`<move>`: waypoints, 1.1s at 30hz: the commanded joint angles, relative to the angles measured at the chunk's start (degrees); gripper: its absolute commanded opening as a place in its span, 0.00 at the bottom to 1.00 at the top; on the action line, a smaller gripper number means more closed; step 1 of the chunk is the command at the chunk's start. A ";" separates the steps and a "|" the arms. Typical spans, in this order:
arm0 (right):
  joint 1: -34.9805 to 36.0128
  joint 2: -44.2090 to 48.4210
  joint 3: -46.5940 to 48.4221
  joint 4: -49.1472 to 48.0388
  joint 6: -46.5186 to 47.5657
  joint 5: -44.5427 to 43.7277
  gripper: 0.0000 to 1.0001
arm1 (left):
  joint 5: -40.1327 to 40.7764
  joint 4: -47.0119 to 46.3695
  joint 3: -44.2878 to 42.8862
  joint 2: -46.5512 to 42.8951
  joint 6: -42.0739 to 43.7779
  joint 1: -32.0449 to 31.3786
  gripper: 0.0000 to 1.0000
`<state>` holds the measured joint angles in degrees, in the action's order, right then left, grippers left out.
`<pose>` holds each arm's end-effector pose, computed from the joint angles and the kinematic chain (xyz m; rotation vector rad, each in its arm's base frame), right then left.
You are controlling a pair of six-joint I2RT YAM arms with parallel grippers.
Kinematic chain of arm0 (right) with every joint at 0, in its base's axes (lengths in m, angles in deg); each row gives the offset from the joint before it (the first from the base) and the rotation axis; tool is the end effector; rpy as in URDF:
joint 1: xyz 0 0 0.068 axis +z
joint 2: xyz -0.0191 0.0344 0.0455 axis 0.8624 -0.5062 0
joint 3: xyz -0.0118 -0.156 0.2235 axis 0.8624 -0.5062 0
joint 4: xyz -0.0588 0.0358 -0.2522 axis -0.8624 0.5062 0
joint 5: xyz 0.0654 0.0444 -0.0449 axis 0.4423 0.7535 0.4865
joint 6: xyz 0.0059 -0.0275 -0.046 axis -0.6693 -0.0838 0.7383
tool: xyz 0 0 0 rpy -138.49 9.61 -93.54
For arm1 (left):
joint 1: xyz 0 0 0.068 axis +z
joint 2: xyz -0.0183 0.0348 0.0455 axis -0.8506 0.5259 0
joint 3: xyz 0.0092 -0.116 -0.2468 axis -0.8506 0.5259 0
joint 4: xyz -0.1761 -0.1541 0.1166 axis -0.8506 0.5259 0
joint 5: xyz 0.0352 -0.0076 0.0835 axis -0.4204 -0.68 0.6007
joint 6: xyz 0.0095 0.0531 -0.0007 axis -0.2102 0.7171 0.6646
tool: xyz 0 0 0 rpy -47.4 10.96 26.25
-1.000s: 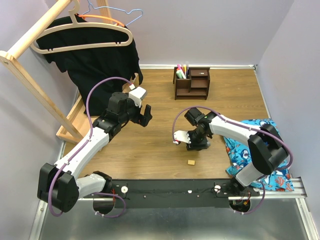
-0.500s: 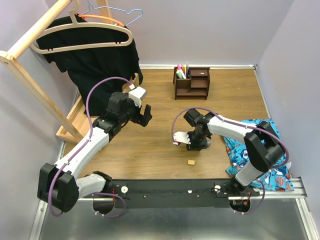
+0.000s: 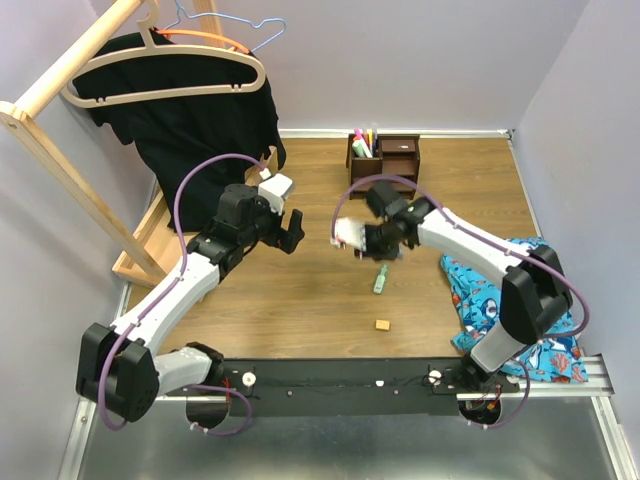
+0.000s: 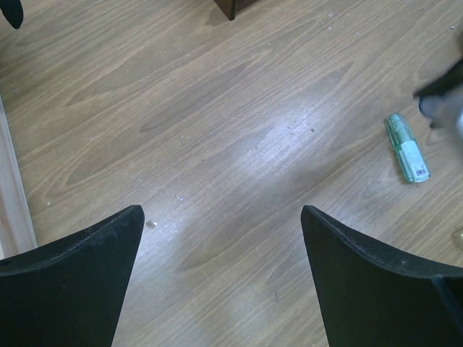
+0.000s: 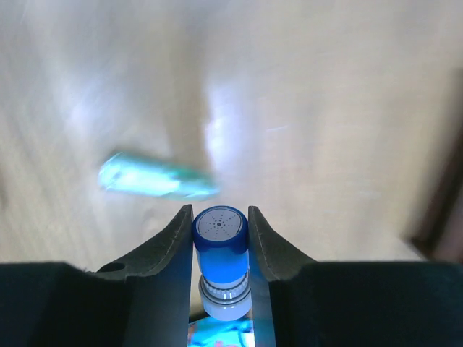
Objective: Sort the stationery into containers
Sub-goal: Pick up the stationery from the center of the board, then place the stationery in the storage box.
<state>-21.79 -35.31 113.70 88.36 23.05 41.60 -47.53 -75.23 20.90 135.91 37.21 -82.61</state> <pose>0.2474 0.1992 0.2244 -2.0403 1.8944 0.1537 0.2357 -0.1160 0.2851 0.5596 2.0187 -0.5242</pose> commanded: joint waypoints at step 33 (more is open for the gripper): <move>-22.95 -11.07 -3.71 -94.25 -54.61 -11.83 0.01 | 5.49 6.04 -14.22 13.77 4.11 -0.01 0.99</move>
<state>-43.86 -44.62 111.26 1.76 -29.41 31.97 -45.15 -70.74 8.03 148.87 39.59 -82.63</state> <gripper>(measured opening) 0.376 0.988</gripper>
